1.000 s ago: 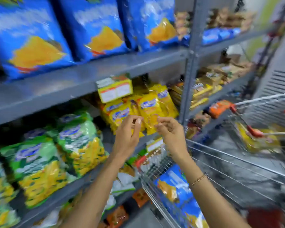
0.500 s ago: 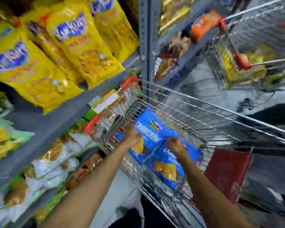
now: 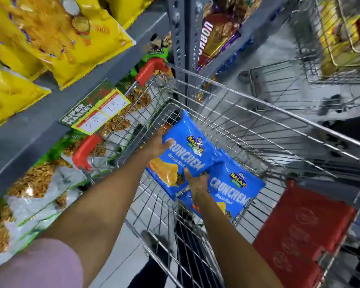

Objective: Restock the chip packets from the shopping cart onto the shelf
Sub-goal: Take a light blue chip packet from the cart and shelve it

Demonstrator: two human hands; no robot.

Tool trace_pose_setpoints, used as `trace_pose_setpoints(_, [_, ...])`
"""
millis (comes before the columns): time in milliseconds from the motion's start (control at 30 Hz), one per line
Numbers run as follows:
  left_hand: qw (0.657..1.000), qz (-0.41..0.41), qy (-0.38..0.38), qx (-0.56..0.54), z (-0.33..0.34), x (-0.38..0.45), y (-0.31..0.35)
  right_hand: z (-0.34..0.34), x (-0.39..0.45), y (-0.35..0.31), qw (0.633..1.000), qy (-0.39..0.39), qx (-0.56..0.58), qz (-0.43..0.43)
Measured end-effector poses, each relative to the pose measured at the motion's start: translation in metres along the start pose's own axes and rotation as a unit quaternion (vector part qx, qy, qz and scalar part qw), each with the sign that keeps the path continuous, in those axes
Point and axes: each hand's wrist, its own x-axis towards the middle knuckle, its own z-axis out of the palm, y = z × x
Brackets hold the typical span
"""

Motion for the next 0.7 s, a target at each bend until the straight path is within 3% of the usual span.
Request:
trace_pose_setpoints(167, [0.998, 0.013, -0.01, -0.055, -0.005, -0.002, -0.003, -0.005, 0.013, 0.01, 1.0, -0.001, 0.002, 0.01])
trace_pose_setpoints(367, [0.997, 0.038, 0.021, -0.066, -0.013, -0.038, 0.003, -0.016, -0.008, 0.012, 0.999, -0.023, -0.013, -0.043])
trace_pose_setpoints(567, [0.984, 0.128, 0.122, -0.021, -0.03, -0.106, 0.026, -0.047, -0.053, -0.016, 0.98, -0.05, 0.015, -0.191])
trace_pose_setpoints(700, [0.951, 0.208, 0.207, -0.099, -0.06, -0.163, 0.052, -0.063, -0.1, -0.071, 0.947, -0.08, 0.02, -0.31])
